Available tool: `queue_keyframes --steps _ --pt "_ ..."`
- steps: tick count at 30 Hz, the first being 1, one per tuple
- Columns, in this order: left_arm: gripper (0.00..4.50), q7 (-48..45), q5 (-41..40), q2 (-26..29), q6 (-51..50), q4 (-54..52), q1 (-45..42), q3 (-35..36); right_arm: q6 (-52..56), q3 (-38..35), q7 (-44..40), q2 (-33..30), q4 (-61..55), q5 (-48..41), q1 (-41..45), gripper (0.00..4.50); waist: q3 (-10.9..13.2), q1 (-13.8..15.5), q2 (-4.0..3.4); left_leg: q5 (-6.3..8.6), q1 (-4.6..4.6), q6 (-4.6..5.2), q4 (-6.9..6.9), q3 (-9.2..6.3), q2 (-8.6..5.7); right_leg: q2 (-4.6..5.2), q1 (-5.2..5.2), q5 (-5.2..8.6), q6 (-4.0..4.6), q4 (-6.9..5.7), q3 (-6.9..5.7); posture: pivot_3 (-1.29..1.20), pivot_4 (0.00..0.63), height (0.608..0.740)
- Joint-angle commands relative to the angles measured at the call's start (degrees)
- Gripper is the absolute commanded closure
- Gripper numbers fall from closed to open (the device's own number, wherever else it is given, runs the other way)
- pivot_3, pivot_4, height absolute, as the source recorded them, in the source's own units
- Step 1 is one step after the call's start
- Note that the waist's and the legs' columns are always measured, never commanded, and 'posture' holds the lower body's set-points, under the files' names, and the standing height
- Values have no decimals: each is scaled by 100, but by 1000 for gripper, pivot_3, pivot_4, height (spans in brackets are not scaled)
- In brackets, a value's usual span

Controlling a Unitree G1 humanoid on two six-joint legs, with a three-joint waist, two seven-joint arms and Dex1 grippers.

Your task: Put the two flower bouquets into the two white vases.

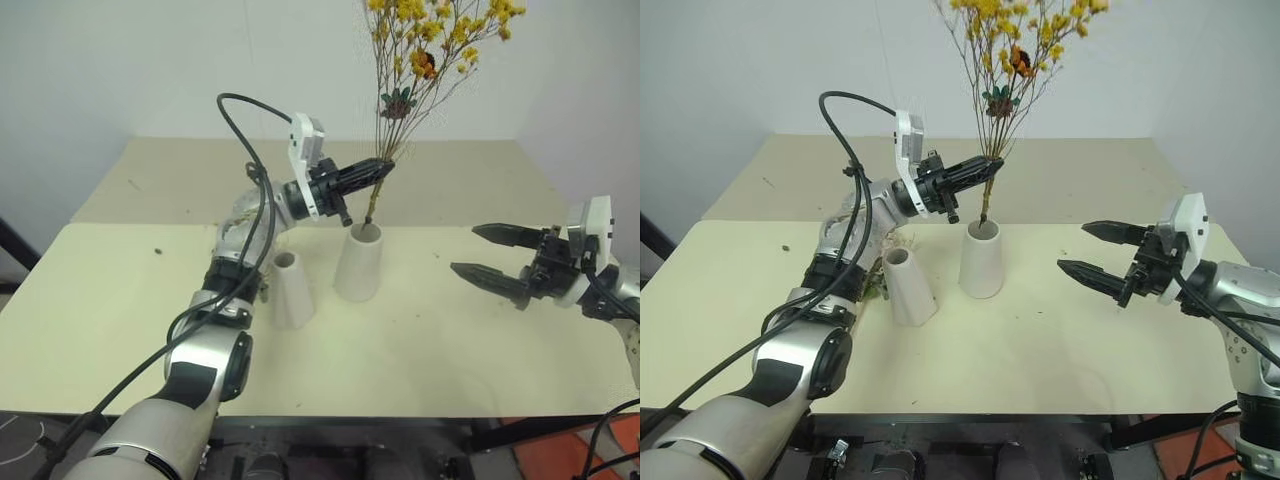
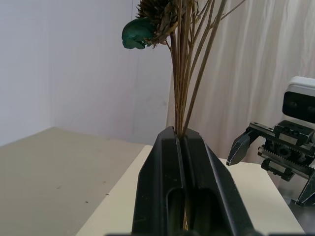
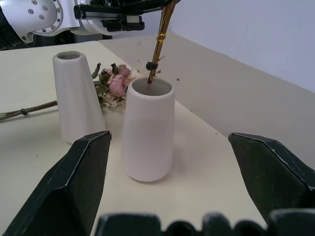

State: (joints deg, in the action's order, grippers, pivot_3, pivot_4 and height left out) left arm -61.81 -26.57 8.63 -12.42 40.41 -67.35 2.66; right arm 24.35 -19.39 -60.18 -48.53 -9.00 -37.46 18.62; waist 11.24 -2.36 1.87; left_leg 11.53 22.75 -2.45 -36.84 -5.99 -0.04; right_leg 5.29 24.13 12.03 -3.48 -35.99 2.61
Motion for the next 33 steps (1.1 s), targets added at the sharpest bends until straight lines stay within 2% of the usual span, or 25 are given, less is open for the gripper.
queue_keyframes --steps 1,8,22,33 --pt "4486 25 122 -49 176 -29 -25 17 39 -305 51 -91 -266 -187 -43 0 0 -1 0 0 0 0 0 0 0 0 0 0 0 0 0 0 150 740" --pt "4486 145 404 -79 144 -61 163 -72 31 -356 81 -87 -348 -231 -119 0 0 1 0 0 -1 0 0 0 0 0 0 0 -1 0 1 0 150 740" --pt "4486 172 421 -14 -165 -707 618 -128 -53 -318 85 -32 -365 -217 -134 0 0 3 -1 0 -5 0 -1 0 0 0 -4 -1 -1 -3 1 0 150 740" --pt "4486 336 434 -87 -34 -506 424 -48 -141 -206 52 33 -296 -145 -44 0 0 6 -1 0 -6 0 -1 0 0 0 -5 -1 -2 -2 2 0 150 740"
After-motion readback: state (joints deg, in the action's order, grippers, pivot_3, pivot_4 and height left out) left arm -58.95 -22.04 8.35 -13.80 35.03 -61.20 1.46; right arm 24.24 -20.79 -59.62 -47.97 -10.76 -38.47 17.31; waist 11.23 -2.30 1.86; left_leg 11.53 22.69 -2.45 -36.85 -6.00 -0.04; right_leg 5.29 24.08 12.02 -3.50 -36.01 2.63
